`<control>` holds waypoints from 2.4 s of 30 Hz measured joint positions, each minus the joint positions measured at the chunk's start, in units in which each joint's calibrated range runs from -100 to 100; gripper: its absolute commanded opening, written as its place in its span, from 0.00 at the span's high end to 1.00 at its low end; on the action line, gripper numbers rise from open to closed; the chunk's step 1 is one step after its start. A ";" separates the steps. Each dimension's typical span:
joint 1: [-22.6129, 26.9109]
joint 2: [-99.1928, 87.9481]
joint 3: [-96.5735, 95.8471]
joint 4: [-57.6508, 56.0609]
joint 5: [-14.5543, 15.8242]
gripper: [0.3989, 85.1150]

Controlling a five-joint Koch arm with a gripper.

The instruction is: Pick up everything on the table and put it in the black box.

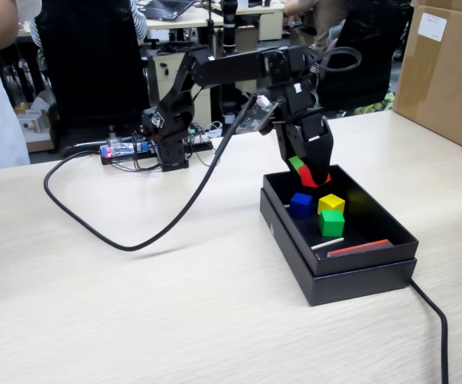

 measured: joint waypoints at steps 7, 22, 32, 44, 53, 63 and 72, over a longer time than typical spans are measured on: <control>1.47 10.61 2.46 0.00 0.78 0.84; 0.44 0.00 -3.65 -0.70 0.78 0.46; -5.23 -33.92 -18.53 -0.85 -1.90 0.42; -13.97 -66.80 -61.07 16.11 -3.86 0.40; -15.53 -83.75 -94.57 39.57 -3.91 0.40; -16.90 -91.13 -111.73 55.44 -4.79 0.41; -17.24 -95.79 -121.04 64.03 -8.16 0.41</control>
